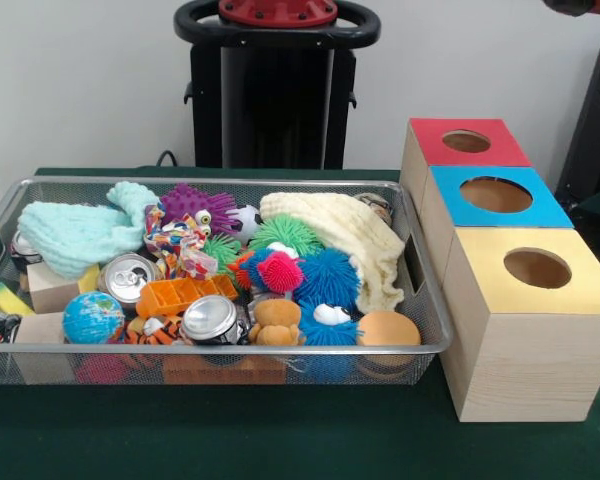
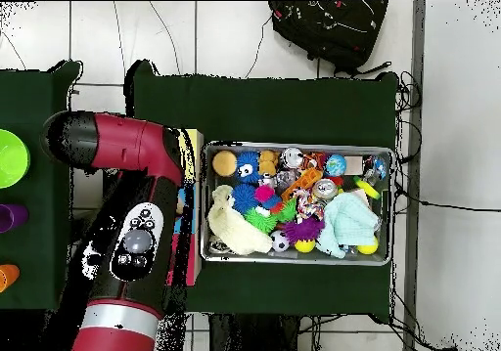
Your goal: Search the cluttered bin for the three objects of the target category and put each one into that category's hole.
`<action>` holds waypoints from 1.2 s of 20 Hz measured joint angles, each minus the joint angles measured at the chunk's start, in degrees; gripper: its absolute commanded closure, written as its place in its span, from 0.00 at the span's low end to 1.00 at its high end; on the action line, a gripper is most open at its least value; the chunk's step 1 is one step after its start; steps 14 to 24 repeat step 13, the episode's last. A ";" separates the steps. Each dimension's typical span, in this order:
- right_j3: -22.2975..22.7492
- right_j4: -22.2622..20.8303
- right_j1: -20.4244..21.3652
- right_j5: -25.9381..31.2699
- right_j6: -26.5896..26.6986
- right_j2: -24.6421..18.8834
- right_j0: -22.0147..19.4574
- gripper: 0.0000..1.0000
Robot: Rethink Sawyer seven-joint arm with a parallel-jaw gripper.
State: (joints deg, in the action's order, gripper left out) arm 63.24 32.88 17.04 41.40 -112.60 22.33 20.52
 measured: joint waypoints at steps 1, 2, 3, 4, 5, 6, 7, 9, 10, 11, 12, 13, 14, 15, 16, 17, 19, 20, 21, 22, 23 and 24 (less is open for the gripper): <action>0.18 -0.72 0.28 -0.21 0.07 -0.22 -0.17 1.00; 0.96 -2.59 1.48 -0.53 0.65 -1.24 -0.96 1.00; 1.85 -4.53 2.91 -0.68 1.54 -2.55 -2.18 1.00; 2.71 -6.22 4.26 -0.79 2.51 -3.90 -3.59 1.00; 3.68 -8.04 5.90 -0.84 3.96 -5.61 -5.65 1.00; 4.16 -8.97 6.74 -0.77 4.77 -6.55 -6.83 1.00; 5.14 -11.02 8.53 -0.86 6.86 -8.43 -9.71 1.00; 6.42 -13.70 10.83 -0.89 10.03 -10.76 -14.11 1.00; 6.84 -14.64 11.62 -0.95 11.28 -11.60 -15.88 1.00; 7.32 -15.88 12.61 -1.15 12.77 -12.58 -18.09 1.00; 7.72 -16.83 13.36 -1.34 13.92 -13.31 -19.84 1.00; 8.52 -18.31 14.61 -1.72 15.74 -14.54 -22.81 1.00; 8.52 -18.31 14.61 -1.72 15.74 -14.54 -22.81 1.00; 8.52 -18.31 14.61 -1.72 15.74 -14.54 -22.81 1.00; 8.52 -18.31 14.61 -1.72 15.74 -14.54 -22.81 1.00; 8.52 -18.31 14.61 -1.72 15.74 -14.54 -22.81 1.00; 8.52 -18.31 14.61 -1.72 15.74 -14.54 -22.81 1.00; 8.52 -18.31 14.61 -1.72 15.74 -14.54 -22.81 1.00; 8.52 -18.31 14.61 -1.72 15.74 -14.54 -22.81 1.00; 8.52 -18.31 14.61 -1.72 15.74 -14.54 -22.81 1.00; 8.52 -18.31 14.61 -1.72 15.74 -14.54 -22.81 1.00; 8.52 -18.31 14.61 -1.72 15.74 -14.54 -22.81 1.00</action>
